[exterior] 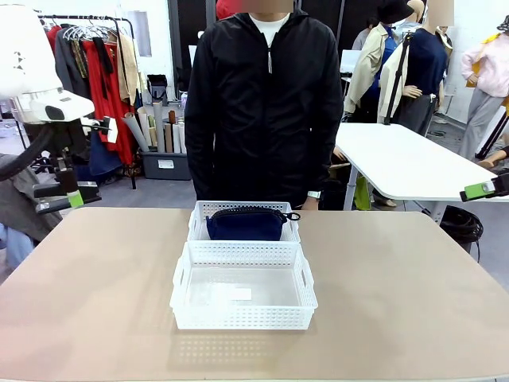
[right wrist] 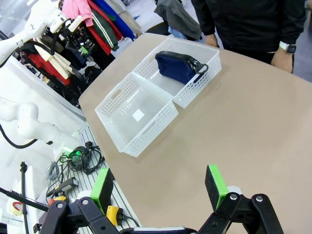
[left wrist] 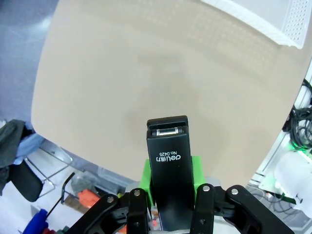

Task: Distribute items into two baskets.
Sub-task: Pick up the Stapler that the person points to, then place the picked Stapler into the Organizing basket as instructed by the person.

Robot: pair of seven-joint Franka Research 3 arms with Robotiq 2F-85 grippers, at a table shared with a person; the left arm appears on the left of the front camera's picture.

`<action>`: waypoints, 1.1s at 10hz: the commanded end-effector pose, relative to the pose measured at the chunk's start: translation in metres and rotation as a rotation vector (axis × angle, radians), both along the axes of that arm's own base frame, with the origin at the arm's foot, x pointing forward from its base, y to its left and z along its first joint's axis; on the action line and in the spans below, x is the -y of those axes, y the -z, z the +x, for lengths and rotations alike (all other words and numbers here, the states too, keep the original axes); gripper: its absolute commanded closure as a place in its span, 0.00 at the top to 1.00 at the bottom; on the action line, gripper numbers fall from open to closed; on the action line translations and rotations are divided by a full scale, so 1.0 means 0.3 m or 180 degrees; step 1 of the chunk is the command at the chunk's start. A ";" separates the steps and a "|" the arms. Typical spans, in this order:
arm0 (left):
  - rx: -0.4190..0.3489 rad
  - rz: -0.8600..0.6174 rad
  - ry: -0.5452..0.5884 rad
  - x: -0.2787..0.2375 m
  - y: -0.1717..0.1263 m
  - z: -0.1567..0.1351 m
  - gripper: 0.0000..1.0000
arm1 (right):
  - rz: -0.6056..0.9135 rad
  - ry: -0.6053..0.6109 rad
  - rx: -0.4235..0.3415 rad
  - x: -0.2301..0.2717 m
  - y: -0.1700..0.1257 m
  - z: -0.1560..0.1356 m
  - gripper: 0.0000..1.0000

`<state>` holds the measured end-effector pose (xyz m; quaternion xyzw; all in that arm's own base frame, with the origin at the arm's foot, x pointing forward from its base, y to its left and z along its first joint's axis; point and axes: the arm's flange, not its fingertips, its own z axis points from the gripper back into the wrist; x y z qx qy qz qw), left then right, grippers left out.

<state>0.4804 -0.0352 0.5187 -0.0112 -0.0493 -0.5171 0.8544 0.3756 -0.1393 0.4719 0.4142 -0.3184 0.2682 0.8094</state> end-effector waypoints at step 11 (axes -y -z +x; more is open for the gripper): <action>0.0043 -0.0027 -0.0026 -0.006 -0.004 -0.003 0.00 | -0.0012 0.0007 -0.0009 0.000 -0.006 -0.001 1.00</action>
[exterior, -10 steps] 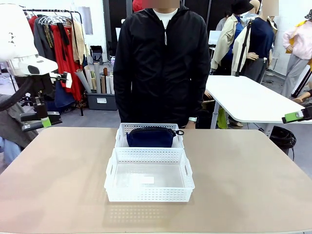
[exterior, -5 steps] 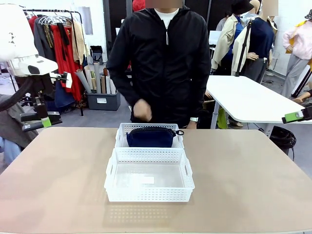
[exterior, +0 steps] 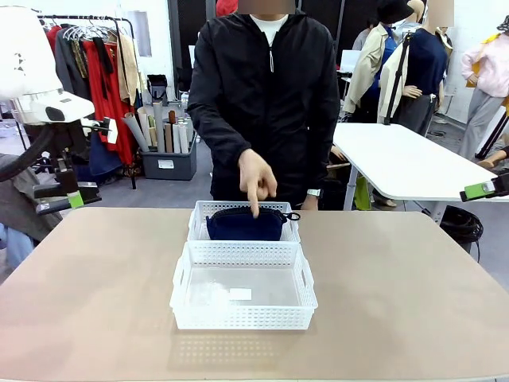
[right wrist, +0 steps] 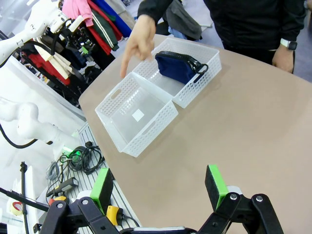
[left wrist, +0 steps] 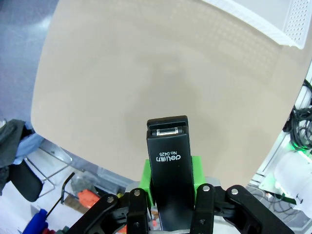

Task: Distribute items into two baskets.
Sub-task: Place the picked Stapler into the Organizing basket as instructed by the person.

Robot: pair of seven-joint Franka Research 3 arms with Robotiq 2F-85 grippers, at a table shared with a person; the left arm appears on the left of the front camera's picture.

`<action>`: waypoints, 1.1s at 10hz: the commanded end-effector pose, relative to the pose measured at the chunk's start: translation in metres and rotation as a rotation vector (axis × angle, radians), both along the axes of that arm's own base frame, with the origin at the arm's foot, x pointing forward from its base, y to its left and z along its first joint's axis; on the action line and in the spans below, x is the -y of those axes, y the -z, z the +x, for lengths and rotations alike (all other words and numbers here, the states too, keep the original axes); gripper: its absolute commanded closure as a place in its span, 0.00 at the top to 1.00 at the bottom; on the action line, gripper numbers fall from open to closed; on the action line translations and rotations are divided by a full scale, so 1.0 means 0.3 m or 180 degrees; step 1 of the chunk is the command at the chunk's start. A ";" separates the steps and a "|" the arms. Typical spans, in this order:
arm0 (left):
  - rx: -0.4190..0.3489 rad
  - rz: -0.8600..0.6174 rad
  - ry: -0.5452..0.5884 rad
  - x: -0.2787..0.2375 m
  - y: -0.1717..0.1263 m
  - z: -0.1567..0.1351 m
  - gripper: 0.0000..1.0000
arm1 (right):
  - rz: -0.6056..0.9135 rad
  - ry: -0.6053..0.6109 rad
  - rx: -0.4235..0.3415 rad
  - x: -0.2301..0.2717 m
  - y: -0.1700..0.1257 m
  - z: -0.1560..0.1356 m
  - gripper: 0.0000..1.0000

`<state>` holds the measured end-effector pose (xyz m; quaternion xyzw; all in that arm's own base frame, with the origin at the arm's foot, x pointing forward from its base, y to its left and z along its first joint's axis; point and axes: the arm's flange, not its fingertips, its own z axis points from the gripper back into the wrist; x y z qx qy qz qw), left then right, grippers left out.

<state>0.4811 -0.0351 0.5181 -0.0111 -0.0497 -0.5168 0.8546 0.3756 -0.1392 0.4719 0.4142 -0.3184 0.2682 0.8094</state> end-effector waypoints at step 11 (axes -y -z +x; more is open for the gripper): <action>0.0162 0.0047 0.0072 0.117 -0.041 -0.115 0.00 | -0.0012 0.0007 -0.0009 0.000 -0.006 -0.001 1.00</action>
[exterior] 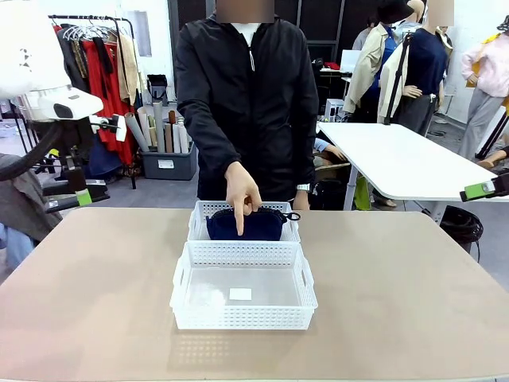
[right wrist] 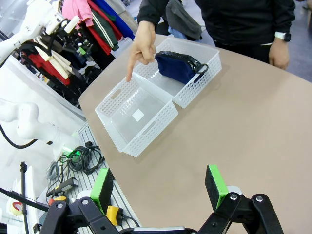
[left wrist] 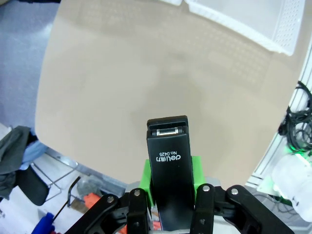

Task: Distribute items into two baskets.
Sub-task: Place the picked Stapler into the Organizing basket as instructed by the person.

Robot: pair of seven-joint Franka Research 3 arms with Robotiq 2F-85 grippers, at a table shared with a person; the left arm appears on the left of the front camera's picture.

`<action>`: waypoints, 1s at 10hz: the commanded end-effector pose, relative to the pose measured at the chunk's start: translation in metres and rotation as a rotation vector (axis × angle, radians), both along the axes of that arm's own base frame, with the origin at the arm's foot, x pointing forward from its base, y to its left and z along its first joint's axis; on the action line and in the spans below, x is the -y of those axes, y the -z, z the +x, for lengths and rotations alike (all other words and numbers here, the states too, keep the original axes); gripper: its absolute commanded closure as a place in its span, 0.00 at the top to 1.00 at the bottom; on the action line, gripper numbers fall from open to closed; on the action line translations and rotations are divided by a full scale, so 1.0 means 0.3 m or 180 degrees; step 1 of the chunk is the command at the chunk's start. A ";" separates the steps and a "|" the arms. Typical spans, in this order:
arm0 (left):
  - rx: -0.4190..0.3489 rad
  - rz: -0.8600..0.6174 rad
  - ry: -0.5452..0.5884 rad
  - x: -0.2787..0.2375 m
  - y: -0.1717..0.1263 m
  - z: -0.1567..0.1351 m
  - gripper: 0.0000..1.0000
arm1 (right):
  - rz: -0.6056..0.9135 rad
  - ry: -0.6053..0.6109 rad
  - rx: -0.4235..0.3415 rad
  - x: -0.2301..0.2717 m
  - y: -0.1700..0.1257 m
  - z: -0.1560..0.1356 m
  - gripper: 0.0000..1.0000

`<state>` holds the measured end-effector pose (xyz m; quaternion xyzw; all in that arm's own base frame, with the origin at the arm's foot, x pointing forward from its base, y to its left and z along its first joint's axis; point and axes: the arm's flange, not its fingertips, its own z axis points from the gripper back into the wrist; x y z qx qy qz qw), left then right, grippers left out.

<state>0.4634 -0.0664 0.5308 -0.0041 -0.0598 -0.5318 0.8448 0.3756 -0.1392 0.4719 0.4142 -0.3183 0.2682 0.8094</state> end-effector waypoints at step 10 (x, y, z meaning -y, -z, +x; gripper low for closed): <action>-0.0099 0.0056 0.0978 0.298 0.102 -0.289 0.00 | -0.0012 0.0007 -0.0009 0.000 -0.006 -0.001 1.00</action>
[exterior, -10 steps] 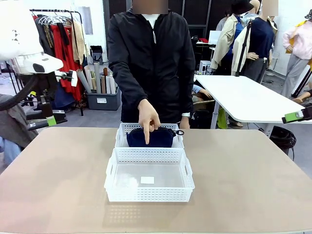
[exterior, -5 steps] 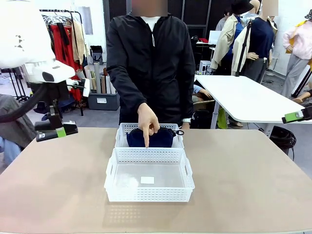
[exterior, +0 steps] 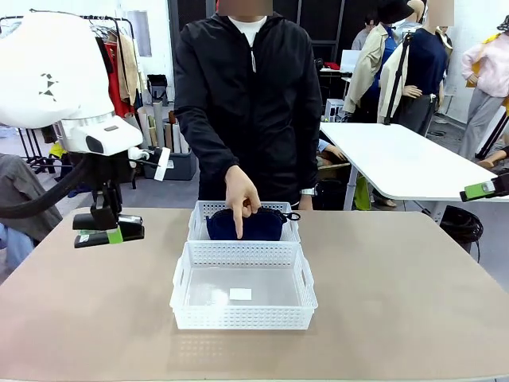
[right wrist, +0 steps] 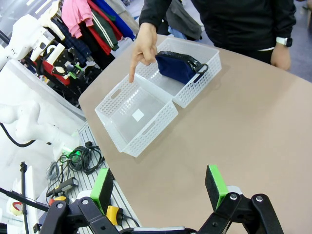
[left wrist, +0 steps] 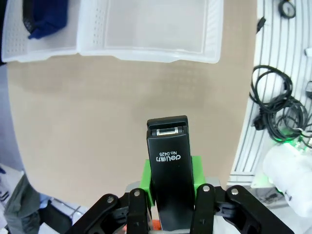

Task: Distribute items into two baskets.
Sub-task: Place the picked Stapler into the Organizing basket as instructed by the person.

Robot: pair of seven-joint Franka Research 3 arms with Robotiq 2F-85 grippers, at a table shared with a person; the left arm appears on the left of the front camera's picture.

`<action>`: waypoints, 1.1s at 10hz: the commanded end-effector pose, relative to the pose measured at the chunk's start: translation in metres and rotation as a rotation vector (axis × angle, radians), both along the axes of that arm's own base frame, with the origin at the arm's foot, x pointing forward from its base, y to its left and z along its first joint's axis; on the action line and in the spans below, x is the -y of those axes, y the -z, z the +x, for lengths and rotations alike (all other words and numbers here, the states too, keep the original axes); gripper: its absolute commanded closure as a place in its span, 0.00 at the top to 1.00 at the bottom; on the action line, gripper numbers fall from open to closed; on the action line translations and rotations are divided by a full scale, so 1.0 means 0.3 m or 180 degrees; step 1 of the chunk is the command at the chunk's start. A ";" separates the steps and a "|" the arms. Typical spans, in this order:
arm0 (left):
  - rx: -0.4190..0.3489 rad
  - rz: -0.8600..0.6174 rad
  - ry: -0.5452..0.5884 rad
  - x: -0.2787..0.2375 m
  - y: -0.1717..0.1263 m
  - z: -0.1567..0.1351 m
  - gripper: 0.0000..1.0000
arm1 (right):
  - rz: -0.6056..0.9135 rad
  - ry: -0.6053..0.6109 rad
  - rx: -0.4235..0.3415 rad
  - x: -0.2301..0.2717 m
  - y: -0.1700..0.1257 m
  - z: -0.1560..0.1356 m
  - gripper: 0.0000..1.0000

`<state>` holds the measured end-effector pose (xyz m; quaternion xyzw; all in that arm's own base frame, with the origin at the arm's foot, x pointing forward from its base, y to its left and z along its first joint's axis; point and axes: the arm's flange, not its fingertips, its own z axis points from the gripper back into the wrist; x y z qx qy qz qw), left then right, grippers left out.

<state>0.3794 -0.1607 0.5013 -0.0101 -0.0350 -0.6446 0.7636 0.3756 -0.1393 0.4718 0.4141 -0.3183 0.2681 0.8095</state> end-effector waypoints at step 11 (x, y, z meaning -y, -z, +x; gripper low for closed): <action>0.0022 -0.0140 0.0445 0.390 0.075 0.049 0.00 | -0.0011 0.0007 -0.0009 0.000 -0.006 -0.001 1.00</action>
